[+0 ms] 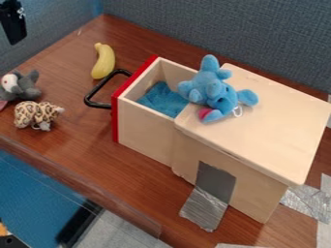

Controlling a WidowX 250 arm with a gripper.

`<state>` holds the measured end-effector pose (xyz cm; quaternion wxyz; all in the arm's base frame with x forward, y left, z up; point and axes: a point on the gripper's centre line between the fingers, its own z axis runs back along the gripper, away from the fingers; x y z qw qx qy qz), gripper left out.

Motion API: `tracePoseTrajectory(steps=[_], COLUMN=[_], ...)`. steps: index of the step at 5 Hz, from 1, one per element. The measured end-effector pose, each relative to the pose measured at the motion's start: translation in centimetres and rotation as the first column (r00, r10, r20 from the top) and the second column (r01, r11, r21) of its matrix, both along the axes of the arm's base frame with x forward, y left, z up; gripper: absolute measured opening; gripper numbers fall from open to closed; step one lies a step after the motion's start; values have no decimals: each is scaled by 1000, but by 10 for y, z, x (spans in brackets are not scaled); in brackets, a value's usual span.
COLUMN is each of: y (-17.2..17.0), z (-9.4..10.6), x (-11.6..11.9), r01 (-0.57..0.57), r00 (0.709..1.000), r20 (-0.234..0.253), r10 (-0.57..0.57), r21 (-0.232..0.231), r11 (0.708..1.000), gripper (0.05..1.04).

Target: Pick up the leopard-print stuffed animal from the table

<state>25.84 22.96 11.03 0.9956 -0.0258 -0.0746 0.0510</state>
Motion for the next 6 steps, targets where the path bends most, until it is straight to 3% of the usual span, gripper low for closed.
tracePoseTrajectory(steps=[1, 2, 4, 5, 6], y=[-2, -39, -84, -78, -75], z=[-13, -38, -74, -91, -107], x=[-2, -11, -23, -19, -28], r01=[4, 113, 281, 298, 300], r00=[1000, 991, 954, 946, 938], r20=[-23, -72, -138, -185, -240], r10=[-4, -113, -268, -265, -252], r21=[-16, -11, 90, 179, 194], r11=[1000, 994, 955, 938, 934], gripper=[1000, 1000, 1001, 1001, 950])
